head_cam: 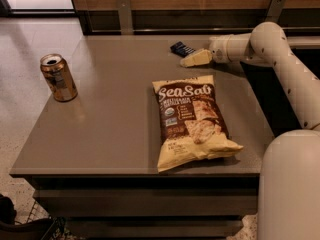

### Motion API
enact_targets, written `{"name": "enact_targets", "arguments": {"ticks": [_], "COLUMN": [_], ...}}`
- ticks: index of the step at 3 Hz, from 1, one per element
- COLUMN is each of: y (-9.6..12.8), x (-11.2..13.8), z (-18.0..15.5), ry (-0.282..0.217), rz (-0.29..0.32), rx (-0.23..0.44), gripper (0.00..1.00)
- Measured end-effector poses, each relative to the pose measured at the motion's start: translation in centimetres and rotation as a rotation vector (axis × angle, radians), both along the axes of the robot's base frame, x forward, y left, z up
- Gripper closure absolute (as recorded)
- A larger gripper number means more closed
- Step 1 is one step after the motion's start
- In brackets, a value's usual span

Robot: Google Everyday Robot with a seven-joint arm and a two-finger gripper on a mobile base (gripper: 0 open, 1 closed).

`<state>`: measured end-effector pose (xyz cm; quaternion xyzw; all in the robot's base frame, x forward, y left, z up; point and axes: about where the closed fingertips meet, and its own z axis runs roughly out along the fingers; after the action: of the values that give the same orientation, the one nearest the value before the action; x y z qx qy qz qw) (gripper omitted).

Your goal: Move rxbar blueberry near orange can

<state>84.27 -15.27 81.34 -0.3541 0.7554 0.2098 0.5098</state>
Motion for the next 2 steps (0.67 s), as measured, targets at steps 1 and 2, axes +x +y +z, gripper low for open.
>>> {"name": "enact_targets", "arguments": {"ticks": [1, 2], "y": [1.26, 1.35], "x": [-1.34, -1.40], "z": [-0.67, -0.32], "ry": [-0.008, -0.009], "rz": [0.071, 0.075], "rx": [0.016, 0.017], "gripper": [0.24, 0.57]}}
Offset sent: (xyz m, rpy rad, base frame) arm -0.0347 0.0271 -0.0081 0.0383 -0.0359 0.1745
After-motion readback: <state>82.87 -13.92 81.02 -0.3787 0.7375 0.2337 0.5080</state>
